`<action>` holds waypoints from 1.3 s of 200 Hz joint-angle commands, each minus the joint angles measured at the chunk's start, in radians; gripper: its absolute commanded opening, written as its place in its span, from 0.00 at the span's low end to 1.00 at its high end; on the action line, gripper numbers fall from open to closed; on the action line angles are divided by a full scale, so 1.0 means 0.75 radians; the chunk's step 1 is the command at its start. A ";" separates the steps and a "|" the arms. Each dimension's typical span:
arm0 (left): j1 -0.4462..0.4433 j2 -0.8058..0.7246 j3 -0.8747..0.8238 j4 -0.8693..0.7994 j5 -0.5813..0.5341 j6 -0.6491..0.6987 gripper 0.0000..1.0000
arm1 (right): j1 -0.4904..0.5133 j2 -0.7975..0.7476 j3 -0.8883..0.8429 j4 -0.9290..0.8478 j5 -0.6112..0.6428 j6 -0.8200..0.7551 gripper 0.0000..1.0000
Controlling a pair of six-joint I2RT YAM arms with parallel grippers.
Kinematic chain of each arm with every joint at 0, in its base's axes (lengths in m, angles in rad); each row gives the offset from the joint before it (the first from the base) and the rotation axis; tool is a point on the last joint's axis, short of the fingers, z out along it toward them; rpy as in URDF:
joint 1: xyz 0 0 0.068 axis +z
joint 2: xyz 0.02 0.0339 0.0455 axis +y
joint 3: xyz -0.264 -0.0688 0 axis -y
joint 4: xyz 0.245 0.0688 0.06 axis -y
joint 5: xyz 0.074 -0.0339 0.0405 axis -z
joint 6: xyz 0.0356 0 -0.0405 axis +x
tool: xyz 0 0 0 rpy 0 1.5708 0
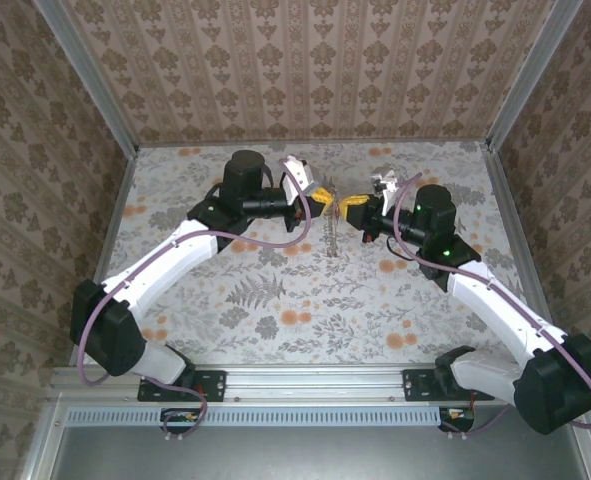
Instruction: Put the keys on the keyring
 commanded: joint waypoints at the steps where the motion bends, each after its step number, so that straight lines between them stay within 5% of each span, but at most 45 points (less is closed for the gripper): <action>1: -0.010 -0.024 -0.014 0.174 0.050 -0.134 0.00 | -0.011 -0.009 -0.029 0.089 -0.036 0.070 0.00; 130: 0.021 0.007 -0.108 0.525 -0.059 -0.490 0.00 | -0.010 -0.042 -0.099 0.172 -0.002 0.154 0.00; 260: 0.027 0.033 -0.142 0.604 -0.062 -0.556 0.00 | -0.020 -0.108 -0.089 0.175 0.101 0.167 0.00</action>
